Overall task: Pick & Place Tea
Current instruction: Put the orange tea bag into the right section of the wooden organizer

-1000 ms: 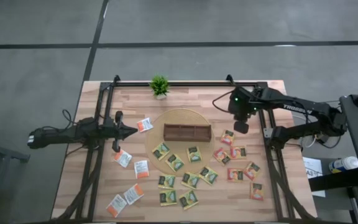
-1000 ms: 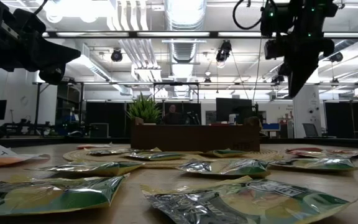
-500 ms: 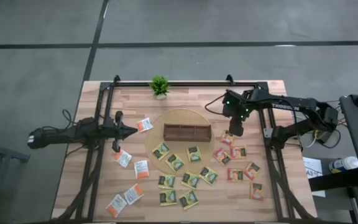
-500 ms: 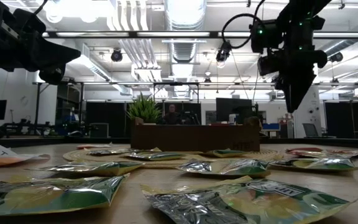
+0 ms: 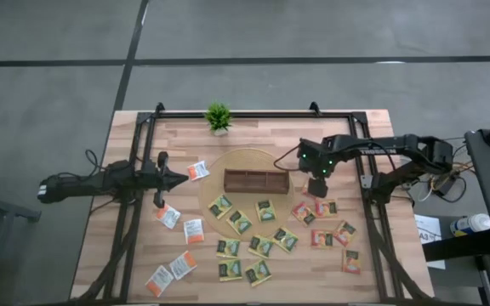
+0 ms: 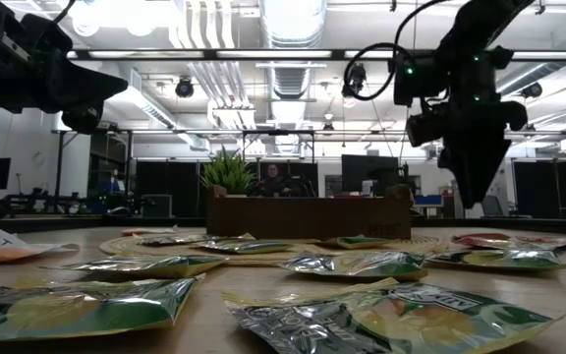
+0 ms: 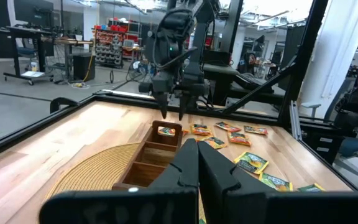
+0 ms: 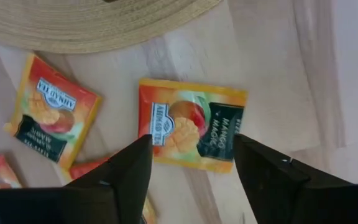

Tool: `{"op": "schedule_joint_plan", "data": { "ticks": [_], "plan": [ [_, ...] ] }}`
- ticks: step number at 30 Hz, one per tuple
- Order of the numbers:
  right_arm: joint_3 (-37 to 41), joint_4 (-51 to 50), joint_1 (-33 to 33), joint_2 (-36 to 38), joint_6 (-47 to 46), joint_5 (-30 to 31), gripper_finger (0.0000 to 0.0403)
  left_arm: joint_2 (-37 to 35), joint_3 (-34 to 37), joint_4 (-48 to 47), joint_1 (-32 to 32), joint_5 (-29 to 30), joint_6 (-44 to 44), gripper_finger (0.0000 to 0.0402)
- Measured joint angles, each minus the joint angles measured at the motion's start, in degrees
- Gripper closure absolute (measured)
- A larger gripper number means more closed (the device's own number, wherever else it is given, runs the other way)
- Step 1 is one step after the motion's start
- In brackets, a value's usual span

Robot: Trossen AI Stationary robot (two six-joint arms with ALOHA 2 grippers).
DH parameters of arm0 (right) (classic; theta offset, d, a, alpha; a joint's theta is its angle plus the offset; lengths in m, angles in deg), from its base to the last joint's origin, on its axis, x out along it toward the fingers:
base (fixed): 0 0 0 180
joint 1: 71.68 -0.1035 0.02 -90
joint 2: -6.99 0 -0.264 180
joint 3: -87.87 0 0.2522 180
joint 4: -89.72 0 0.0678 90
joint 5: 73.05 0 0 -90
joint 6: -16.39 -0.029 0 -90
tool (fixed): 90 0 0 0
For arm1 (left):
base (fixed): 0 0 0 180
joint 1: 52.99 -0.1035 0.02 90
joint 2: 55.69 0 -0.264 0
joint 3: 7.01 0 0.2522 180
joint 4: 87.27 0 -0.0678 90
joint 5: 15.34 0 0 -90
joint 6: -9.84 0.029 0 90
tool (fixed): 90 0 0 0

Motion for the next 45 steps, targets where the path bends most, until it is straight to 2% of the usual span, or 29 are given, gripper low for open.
{"op": "schedule_joint_plan", "data": {
  "ticks": [7, 19, 34, 38, 45],
  "plan": [
    [2.0, 3.35, -0.17, -0.86, -1.85, 2.57, 0.0163, 0.0, 0.0, -0.02, 0.0, 0.0, 0.0, 0.0402],
    [4.51, 5.0, -0.16, -1.77, -0.37, 6.3, 0.0165, 0.0, 0.0, 0.0, -0.02, 0.0, 0.0, 0.0402],
    [9.67, 12.32, -0.02, -2.91, -0.82, 6.45, 0.0169, 0.0, 0.0, -0.01, -0.02, 0.0, 0.0, 0.0402],
    [9.69, 12.67, 0.0, -3.26, 0.32, 6.5, 0.02, 0.0, 0.0, 0.0, -0.02, 0.0, 0.0, 0.0402],
    [8.85, 13.28, 0.05, -3.51, 0.7, 6.52, 0.0294, 0.0, 0.0, 0.0, -0.02, 0.0, 0.0, 0.0402]
  ]
}}
